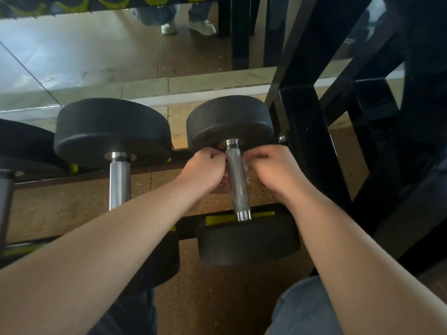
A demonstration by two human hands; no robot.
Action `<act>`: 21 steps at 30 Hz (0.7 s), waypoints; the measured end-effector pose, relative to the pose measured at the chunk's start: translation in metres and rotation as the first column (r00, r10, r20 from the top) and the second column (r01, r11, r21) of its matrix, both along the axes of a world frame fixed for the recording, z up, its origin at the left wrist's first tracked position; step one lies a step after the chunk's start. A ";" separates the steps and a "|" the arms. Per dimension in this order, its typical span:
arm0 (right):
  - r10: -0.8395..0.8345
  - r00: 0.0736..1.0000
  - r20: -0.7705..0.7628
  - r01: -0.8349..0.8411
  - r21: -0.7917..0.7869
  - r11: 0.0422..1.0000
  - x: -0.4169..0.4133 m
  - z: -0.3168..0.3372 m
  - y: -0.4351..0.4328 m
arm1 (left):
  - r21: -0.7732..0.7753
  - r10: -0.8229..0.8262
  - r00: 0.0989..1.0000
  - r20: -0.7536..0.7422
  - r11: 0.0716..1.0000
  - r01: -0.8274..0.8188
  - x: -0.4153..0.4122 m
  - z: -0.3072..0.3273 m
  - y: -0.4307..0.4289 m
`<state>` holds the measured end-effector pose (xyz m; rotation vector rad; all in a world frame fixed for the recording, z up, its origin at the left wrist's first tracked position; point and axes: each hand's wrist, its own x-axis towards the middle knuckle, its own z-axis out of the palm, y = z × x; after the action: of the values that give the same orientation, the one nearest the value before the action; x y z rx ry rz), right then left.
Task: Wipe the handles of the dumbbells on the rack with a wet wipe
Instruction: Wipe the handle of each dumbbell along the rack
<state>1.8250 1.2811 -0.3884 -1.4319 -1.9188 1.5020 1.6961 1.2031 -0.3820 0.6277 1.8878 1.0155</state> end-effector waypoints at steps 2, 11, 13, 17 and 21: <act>-0.070 0.992 -0.106 0.070 -0.009 0.998 -0.003 -0.001 0.002 | -0.003 -0.002 1.000 0.006 1.000 0.002 0.001 0.000 0.001; 0.509 0.781 0.362 -0.464 -0.209 0.861 0.023 0.012 0.001 | -0.032 -0.008 0.998 0.065 0.999 0.010 -0.001 -0.003 0.003; 0.484 0.801 0.352 -0.472 -0.126 0.873 0.019 0.012 0.001 | -0.045 -0.013 0.987 0.161 0.999 0.020 -0.003 -0.008 0.004; 0.413 0.844 0.343 -0.400 -0.111 0.910 0.016 0.008 0.002 | -0.244 0.070 0.942 0.328 0.970 0.013 -0.011 -0.018 0.003; 0.397 0.862 0.316 -0.358 -0.175 0.917 0.015 0.005 0.003 | -0.303 0.267 0.885 0.383 0.941 -0.153 -0.027 -0.023 0.004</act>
<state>1.8404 1.2838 -0.3832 -1.5122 -2.4883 1.6271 1.6692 1.2066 -0.4054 0.0331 1.6840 0.9228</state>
